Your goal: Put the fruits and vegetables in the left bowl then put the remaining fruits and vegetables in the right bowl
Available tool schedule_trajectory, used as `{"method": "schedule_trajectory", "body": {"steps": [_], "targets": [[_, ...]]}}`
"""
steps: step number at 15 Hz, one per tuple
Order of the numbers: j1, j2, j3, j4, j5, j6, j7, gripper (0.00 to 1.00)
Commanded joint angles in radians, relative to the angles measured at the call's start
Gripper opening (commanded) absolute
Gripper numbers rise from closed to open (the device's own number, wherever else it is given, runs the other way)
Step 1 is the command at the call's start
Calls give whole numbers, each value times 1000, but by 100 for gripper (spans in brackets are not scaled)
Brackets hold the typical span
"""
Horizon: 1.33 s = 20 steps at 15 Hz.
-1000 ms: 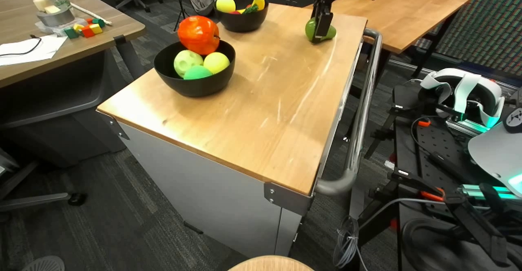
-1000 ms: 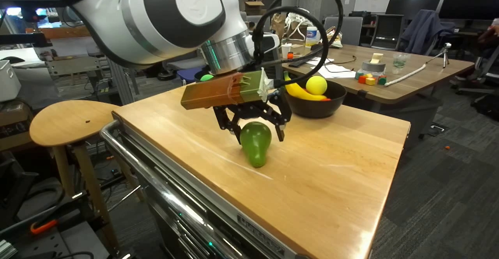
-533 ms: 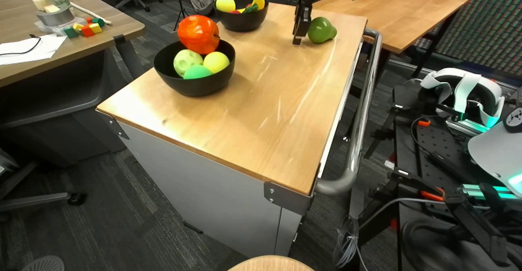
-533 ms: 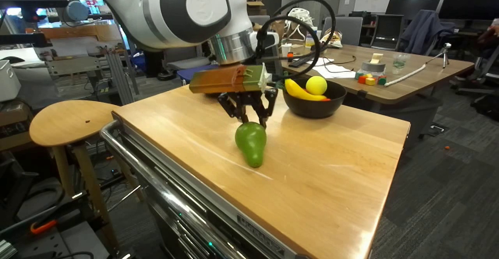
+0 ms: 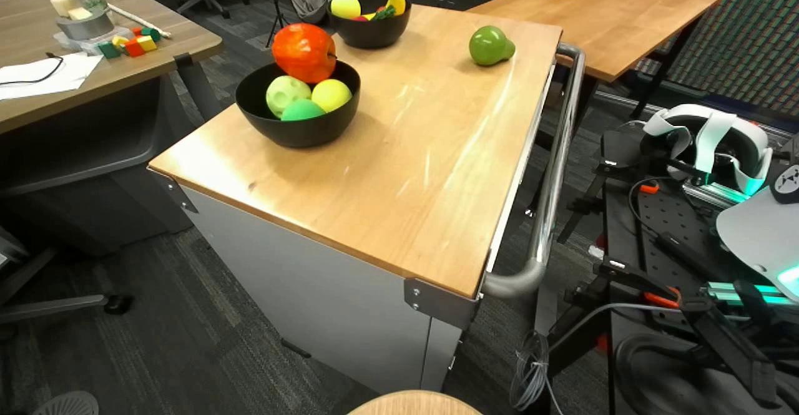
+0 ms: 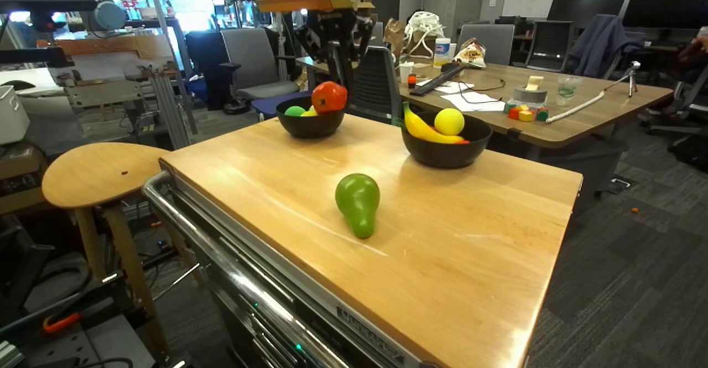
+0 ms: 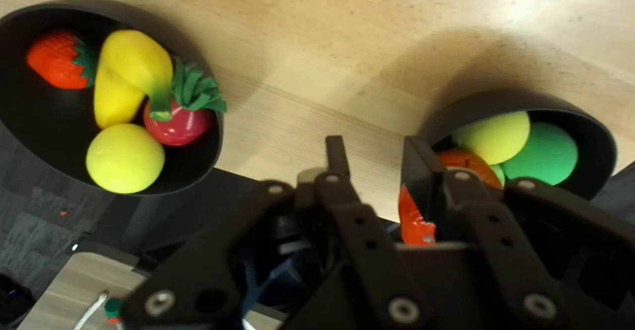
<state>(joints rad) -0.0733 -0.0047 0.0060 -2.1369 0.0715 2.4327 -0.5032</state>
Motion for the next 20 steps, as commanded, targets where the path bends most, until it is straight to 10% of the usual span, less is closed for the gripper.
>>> {"method": "schedule_trajectory", "body": {"steps": [1, 4, 5, 8, 14, 20], "targets": [[18, 0, -15, 9, -1, -17, 3, 43], [17, 7, -18, 3, -2, -15, 3, 61], [16, 9, -19, 3, -1, -15, 3, 86], [8, -13, -29, -46, -97, -47, 25, 99], [-26, -132, -102, -217, -164, -180, -102, 100], [-93, -135, -183, -356, -392, 138, -91, 100]]}}
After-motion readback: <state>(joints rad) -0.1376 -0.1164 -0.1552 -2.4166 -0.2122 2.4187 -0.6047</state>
